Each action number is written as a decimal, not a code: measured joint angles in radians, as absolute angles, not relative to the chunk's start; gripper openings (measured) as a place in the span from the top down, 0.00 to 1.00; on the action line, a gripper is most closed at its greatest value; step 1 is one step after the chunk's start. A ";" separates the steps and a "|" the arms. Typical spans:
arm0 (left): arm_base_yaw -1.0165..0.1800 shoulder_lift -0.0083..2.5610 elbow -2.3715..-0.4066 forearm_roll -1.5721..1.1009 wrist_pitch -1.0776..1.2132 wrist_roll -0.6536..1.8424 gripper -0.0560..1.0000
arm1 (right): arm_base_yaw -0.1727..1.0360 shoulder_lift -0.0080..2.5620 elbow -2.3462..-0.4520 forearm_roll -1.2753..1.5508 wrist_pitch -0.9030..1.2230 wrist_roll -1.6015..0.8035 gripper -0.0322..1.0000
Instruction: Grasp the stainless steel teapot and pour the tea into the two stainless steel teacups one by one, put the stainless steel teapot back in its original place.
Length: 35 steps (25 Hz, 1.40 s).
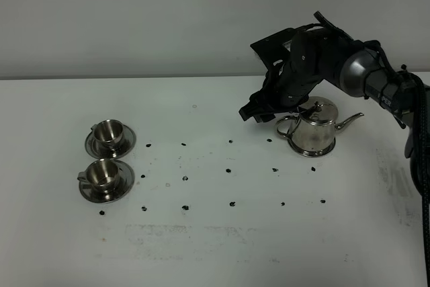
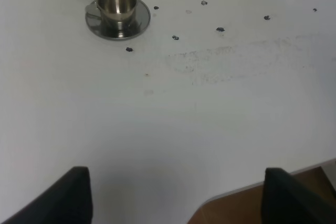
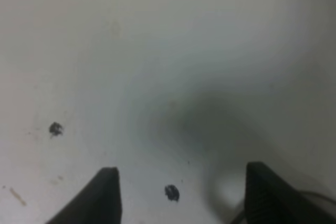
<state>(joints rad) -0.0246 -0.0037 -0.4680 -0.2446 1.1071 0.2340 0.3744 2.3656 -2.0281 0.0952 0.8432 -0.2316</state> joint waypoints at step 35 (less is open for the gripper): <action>-0.025 -0.004 -0.468 -0.245 1.107 0.235 0.34 | 0.365 2.312 -2.028 0.086 1.145 -0.247 0.47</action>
<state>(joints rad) -0.0246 -0.0037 -0.4680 -0.2446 1.1071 0.2349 0.3650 2.3116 -2.0281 0.0862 1.1445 -0.2467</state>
